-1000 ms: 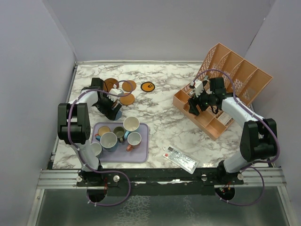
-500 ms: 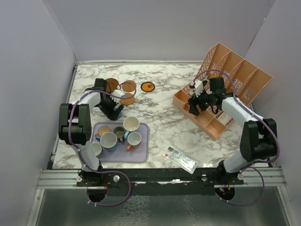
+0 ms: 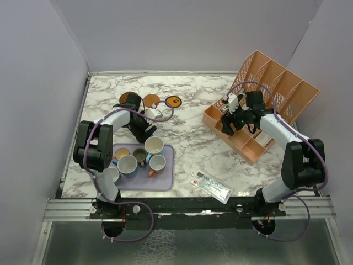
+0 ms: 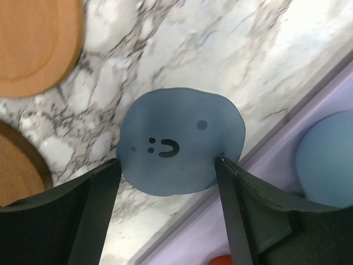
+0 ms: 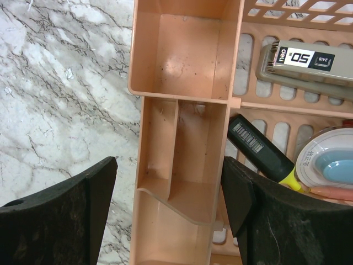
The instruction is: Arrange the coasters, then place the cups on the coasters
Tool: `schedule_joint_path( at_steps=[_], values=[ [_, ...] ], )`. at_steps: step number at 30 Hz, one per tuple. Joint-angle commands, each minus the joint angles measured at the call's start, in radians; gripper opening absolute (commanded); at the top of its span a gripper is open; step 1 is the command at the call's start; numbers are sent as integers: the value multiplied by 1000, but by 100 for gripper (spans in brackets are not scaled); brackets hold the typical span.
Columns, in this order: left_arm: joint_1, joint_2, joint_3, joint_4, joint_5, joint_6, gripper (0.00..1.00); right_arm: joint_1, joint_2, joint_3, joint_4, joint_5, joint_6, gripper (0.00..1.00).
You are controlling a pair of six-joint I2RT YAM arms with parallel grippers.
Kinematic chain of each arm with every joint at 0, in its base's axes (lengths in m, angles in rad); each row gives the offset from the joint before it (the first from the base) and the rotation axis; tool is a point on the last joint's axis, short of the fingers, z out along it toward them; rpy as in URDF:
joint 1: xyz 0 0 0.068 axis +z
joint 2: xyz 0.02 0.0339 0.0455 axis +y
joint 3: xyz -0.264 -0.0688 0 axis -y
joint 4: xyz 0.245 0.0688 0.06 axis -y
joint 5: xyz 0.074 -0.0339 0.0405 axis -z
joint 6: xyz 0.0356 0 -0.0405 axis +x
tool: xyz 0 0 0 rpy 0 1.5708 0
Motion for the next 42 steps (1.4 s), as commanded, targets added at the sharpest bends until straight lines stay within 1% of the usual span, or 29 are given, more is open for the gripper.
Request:
schedule_joint_path(
  at_steps=[1,10,15,21,25,29,35,42],
  values=[
    [-64,64,-5,-35,15,-44,71,-3,-3,22,-10,-21,-8,76],
    [-184,137,68,17,44,-77,68,-3,-5,22,-10,-18,-9,76],
    [-243,206,147,24,30,-84,67,-3,-3,21,-10,-14,-10,76],
    [-279,263,250,24,28,-89,66,-3,-1,21,-10,-10,-12,76],
    [-279,244,278,24,24,-89,66,-4,2,21,-10,-10,-12,76],
    [-270,181,259,24,2,-68,71,-3,2,19,-10,-6,-15,76],
    [-189,45,162,24,-4,-44,78,-2,10,21,-11,-8,-15,76],
    [-90,-61,35,8,-8,-5,81,-3,20,26,-14,-13,-12,76]
  ],
)
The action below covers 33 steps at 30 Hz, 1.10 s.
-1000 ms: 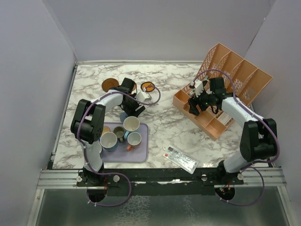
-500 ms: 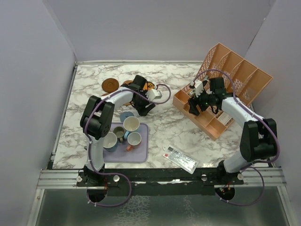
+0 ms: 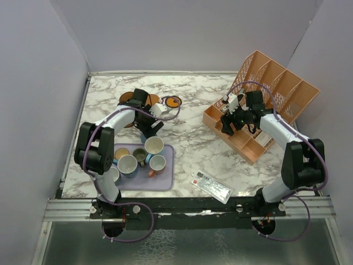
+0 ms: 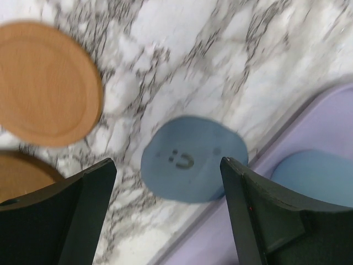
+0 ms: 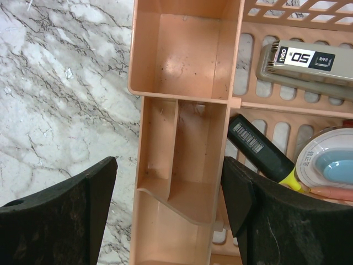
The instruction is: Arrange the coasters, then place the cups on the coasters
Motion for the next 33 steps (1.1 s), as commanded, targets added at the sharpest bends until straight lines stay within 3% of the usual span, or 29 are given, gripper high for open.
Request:
schedule_joint_path(
  at_steps=[1,18,33],
  values=[
    [48,-71,-67,-34,-3,40,82,-3,19,27,-15,-15,-11,76],
    [59,16,-111,30,-49,44,81,-4,11,27,-19,-22,-10,76],
    [47,78,-124,56,14,-1,57,-3,16,27,-19,-18,-11,76]
  ],
)
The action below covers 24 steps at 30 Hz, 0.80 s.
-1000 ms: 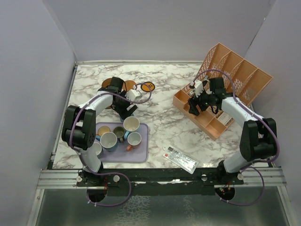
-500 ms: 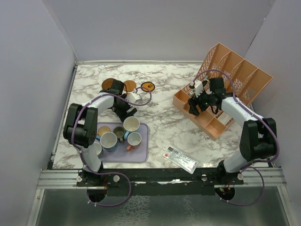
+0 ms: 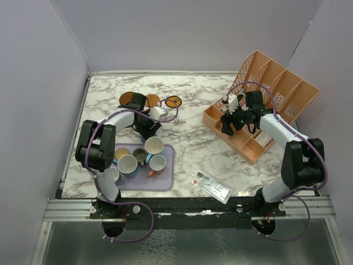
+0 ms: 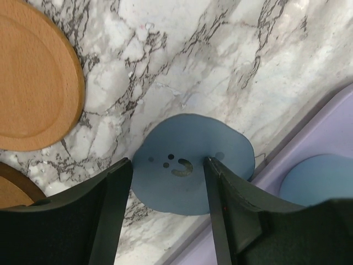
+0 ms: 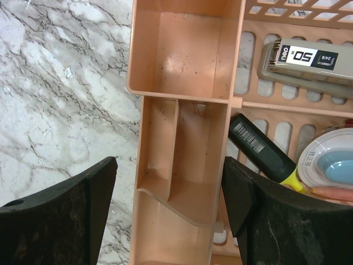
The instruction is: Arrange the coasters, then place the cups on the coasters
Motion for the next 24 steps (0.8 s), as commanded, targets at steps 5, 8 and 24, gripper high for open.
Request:
schedule_joint_path(
  at_steps=[5,8,24],
  values=[
    [-40,90,-37,11,-18,-10,52,-3,13,28,-20,-18,-11,76],
    [-63,109,-25,20,-18,-23,48,-3,12,28,-20,-18,-12,76],
    [38,-59,40,25,99,-73,60,-2,32,33,-25,-25,-12,76]
  ],
)
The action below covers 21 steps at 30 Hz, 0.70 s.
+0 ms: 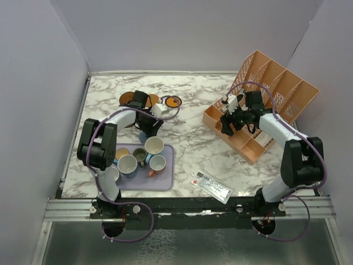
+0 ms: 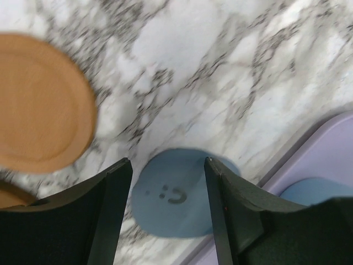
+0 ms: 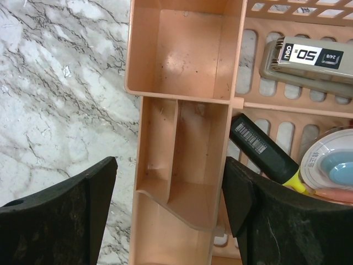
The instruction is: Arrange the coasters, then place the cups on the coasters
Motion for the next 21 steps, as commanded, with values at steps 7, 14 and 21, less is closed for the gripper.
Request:
schedule_joint_path(
  at_steps=[7,14,21],
  values=[
    [157,-148,-64,-82,5,95,63,-2,31,36,-29,-31,-12,76],
    [187,-140,-109,-137,-51,213,64,-2,32,36,-31,-31,-12,76],
    [186,-103,-113,-170,-58,265,62,-3,24,33,-30,-28,-12,76]
  ],
)
